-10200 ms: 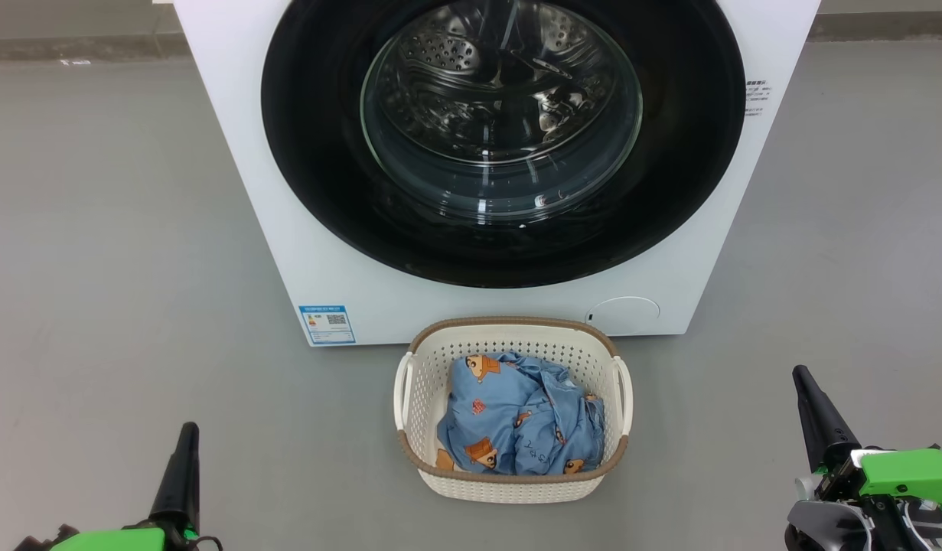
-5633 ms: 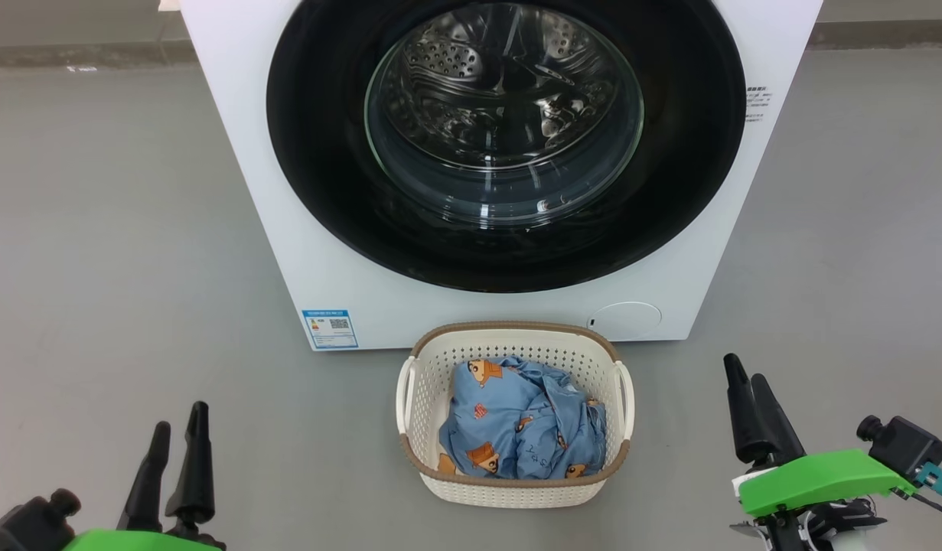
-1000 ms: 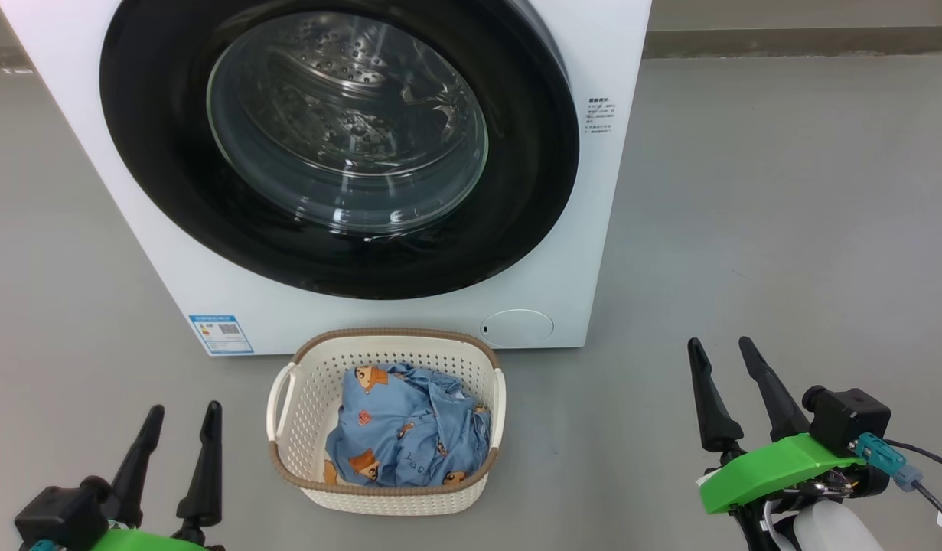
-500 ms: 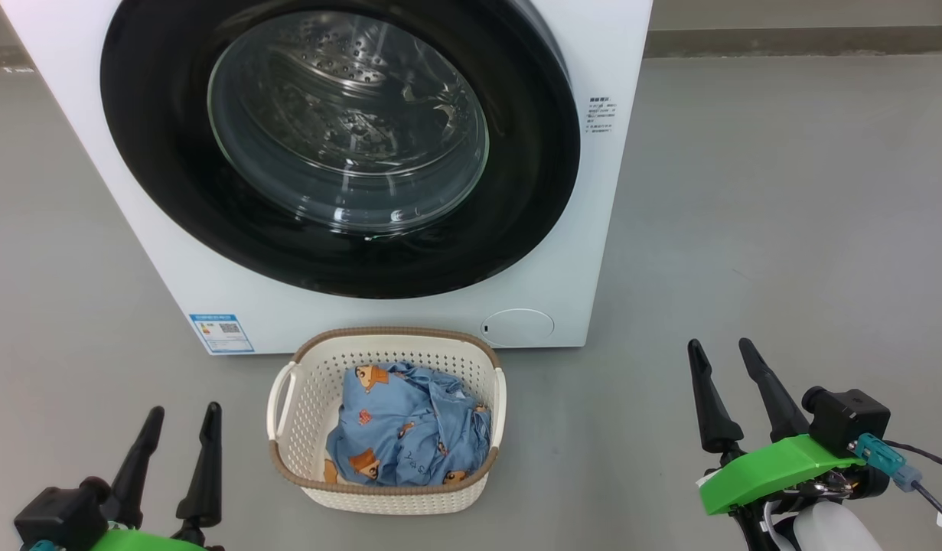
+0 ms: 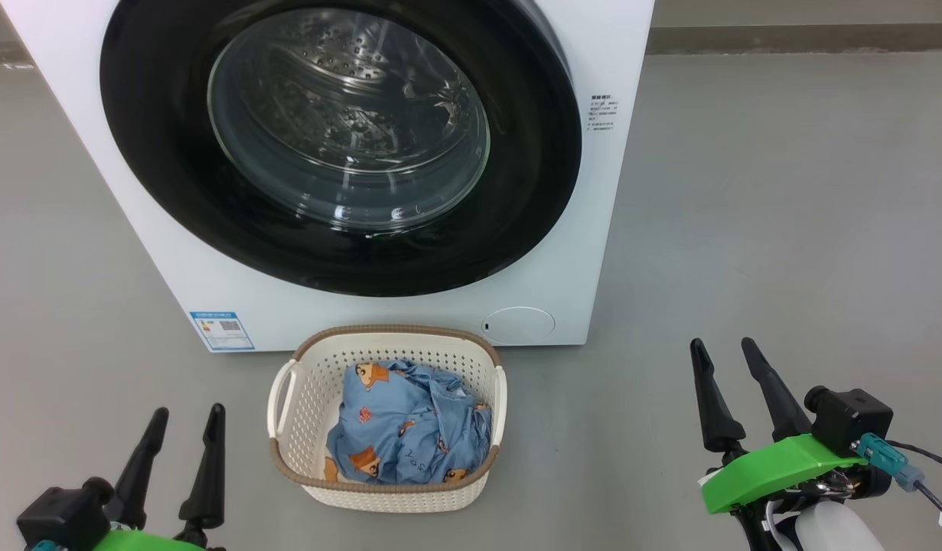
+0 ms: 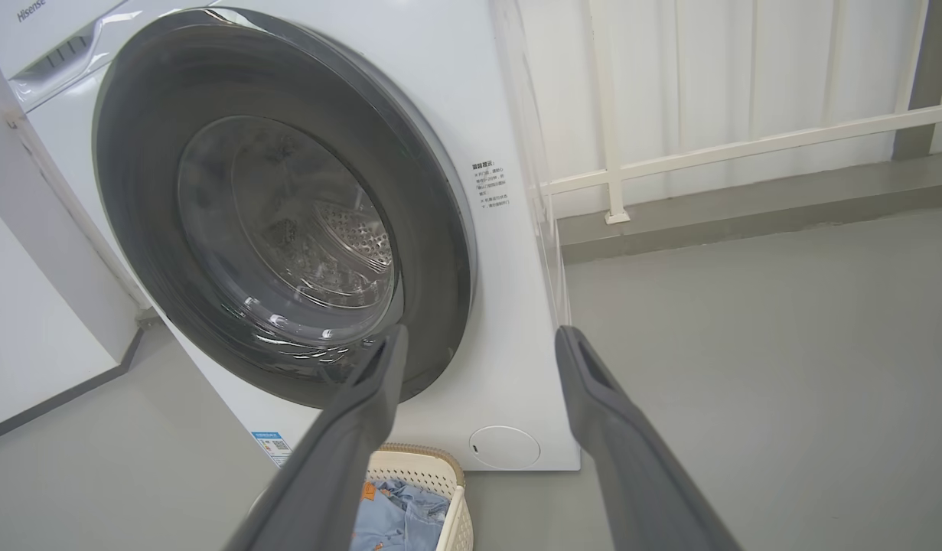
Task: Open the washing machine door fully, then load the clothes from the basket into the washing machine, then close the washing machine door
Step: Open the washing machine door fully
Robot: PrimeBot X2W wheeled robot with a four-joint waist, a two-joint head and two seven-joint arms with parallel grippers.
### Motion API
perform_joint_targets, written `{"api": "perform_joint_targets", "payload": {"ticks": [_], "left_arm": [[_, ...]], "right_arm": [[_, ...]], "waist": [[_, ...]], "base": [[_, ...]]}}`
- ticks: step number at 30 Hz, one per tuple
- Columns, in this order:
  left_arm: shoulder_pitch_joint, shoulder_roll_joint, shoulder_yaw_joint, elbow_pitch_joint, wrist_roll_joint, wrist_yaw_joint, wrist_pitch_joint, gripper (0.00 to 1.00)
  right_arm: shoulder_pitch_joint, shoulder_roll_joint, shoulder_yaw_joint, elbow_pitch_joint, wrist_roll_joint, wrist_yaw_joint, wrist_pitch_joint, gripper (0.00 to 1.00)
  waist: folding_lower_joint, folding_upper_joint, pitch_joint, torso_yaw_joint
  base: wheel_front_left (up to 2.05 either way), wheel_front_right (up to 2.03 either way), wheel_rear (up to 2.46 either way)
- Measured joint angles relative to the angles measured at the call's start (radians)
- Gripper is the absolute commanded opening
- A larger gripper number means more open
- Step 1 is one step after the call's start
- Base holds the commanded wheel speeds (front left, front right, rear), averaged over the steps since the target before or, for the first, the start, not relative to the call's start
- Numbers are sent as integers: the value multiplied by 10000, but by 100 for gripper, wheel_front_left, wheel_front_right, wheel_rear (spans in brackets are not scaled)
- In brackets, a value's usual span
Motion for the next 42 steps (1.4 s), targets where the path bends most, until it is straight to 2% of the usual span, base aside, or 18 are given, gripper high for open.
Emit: {"api": "perform_joint_targets", "payload": {"ticks": [17, 24, 25, 26, 27, 28, 42], "left_arm": [[1, 81, 67, -130, -105, 0, 0, 100], [2, 435, 29, -470, -510, 0, -2, 100], [2, 487, 13, -531, -570, 0, -2, 100], [2, 556, -15, -579, -631, 0, -2, 100], [1, 629, -36, -629, -671, 0, -2, 100], [1, 702, -46, -685, -727, 0, -2, 100], [-35, 1455, -196, -1511, -1482, 0, -4, 100]], "right_arm": [[-389, 0, -176, -65, -10, 0, 0, 100], [-820, -4, -293, -148, -21, 0, 0, 100], [-870, -2, -313, -171, -21, 0, -2, 82], [-953, -2, -337, -174, -21, 0, -2, 46], [-1033, -4, -382, -224, -21, 0, -2, 27], [-1117, -4, -435, -276, -21, 0, -15, 0], [-2572, -25, -715, -623, 140, 0, -31, 0]], "waist": [[0, 0, 351, 62], [0, 0, 752, 140], [0, 0, 821, 156], [0, 0, 895, 171], [0, 0, 968, 188], [0, 0, 1043, 206], [0, 0, 2021, 558]], "base": [[0, 0, 0], [0, 0, 0], [0, 0, 0], [0, 0, 0], [0, 0, 0], [0, 0, 0], [0, 0, 0]]}}
